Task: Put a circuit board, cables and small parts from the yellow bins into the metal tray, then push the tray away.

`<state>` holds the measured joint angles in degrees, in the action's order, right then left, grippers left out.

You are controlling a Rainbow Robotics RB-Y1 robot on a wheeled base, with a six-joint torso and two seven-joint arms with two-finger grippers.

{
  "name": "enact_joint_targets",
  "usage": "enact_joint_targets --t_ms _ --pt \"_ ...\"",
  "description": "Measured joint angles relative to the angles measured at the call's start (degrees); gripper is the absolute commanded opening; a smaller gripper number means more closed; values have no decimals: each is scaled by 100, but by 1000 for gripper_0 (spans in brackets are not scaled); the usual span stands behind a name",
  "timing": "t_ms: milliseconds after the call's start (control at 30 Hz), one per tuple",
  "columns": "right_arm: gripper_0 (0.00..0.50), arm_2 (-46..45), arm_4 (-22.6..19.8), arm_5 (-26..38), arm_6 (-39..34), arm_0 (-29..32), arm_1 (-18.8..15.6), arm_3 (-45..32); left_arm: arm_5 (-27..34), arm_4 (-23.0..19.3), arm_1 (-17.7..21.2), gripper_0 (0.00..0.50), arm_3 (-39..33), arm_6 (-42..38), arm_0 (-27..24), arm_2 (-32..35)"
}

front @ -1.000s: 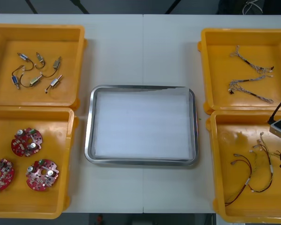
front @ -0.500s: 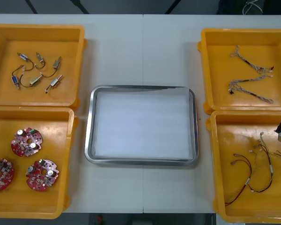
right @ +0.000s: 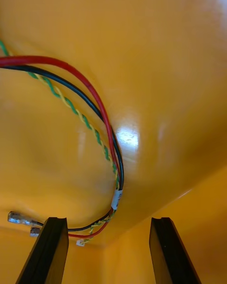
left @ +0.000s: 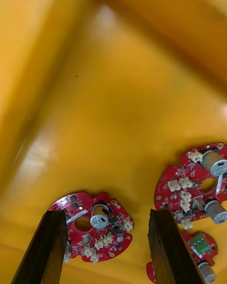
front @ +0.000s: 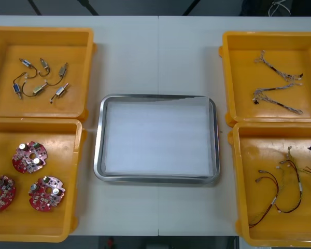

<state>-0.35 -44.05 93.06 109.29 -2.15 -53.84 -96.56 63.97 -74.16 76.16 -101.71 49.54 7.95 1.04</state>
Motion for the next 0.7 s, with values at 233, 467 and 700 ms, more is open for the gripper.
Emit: enact_joint_targets --t_ms 233,467,700 --pt "500 0 -6 -85 13 56 0 29 -247 75 0 500 0 -18 0 -449" --pt "500 0 -7 -161 177 146 0 29 -473 121 0 500 -1 -80 0 -773" --pt "500 0 -3 -195 197 176 0 29 -793 135 0 500 -1 -81 0 -1097"
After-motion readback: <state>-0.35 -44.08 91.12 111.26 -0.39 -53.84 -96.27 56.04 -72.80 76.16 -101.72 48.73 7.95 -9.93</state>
